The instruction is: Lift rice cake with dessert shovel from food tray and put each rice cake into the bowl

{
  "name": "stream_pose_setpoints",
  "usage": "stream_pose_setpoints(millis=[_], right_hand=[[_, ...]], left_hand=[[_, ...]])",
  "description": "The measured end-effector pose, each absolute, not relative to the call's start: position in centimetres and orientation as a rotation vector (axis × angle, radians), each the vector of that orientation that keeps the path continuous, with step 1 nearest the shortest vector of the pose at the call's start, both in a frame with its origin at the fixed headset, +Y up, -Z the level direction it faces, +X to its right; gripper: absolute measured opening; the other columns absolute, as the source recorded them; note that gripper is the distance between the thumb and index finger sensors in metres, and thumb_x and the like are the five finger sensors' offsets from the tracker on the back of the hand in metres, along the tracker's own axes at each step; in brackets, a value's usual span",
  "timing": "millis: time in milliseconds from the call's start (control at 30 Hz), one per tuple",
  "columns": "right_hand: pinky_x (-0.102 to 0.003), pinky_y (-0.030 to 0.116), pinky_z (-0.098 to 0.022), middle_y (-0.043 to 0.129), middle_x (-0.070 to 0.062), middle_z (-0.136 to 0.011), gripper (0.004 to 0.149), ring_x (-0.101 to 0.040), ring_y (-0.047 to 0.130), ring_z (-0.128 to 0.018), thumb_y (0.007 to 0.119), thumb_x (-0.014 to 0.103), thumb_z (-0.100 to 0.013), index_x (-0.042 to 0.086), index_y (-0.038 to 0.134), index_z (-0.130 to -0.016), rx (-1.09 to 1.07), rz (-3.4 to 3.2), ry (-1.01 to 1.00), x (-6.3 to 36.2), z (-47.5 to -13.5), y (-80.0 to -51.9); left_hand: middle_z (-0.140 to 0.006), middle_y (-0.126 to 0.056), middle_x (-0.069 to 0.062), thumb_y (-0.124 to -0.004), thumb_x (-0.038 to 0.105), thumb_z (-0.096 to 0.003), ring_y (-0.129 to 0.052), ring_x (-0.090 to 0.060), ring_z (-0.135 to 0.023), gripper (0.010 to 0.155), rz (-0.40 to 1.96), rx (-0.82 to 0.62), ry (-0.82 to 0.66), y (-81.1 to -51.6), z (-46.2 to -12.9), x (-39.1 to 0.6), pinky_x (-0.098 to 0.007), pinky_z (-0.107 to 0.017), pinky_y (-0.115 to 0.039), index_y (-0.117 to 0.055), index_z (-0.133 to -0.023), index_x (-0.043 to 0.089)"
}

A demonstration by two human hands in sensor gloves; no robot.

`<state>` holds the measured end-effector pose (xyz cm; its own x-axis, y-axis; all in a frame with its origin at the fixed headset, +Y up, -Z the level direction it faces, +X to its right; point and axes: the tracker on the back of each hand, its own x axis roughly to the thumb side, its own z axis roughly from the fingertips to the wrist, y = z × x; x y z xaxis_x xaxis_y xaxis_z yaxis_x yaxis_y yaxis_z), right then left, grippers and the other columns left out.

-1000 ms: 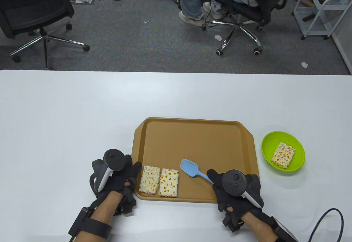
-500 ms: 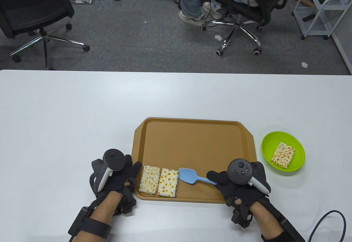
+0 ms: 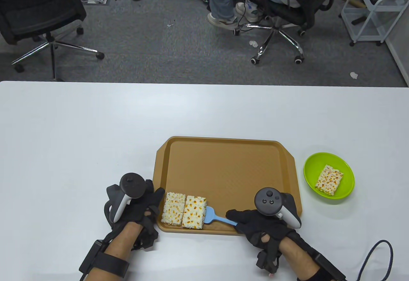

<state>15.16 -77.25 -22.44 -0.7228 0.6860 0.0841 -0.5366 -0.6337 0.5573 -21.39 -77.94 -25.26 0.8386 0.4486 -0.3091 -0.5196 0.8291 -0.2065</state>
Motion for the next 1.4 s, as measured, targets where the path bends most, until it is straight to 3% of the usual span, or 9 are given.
stream_pose_setpoints(millis=[667,1400], right_hand=[[-0.034,0.088,-0.013,0.092,-0.006,-0.069,0.055,-0.011,0.093,-0.022,0.073,0.028,-0.037,0.02,0.074,-0.091,0.314,2.167,0.62,16.6,-22.6,-77.9],[-0.033,0.088,-0.012,0.093,-0.006,-0.068,0.055,-0.011,0.094,-0.021,0.073,0.028,-0.037,0.018,0.075,-0.091,0.101,2.062,0.26,24.6,-22.4,-72.2]], left_hand=[[-0.042,-0.102,-0.007,-0.077,0.055,-0.0472,-0.105,-0.015,-0.006,0.066,0.529,-0.289,0.258,-78.0,-25.3,-21.3,-0.033,0.004,-0.087,-0.067,-0.097,0.012],[-0.042,-0.102,-0.007,-0.077,0.055,-0.0471,-0.106,-0.015,-0.007,0.066,0.549,-0.289,0.265,-78.1,-25.2,-21.6,-0.032,0.005,-0.087,-0.068,-0.097,0.013]])
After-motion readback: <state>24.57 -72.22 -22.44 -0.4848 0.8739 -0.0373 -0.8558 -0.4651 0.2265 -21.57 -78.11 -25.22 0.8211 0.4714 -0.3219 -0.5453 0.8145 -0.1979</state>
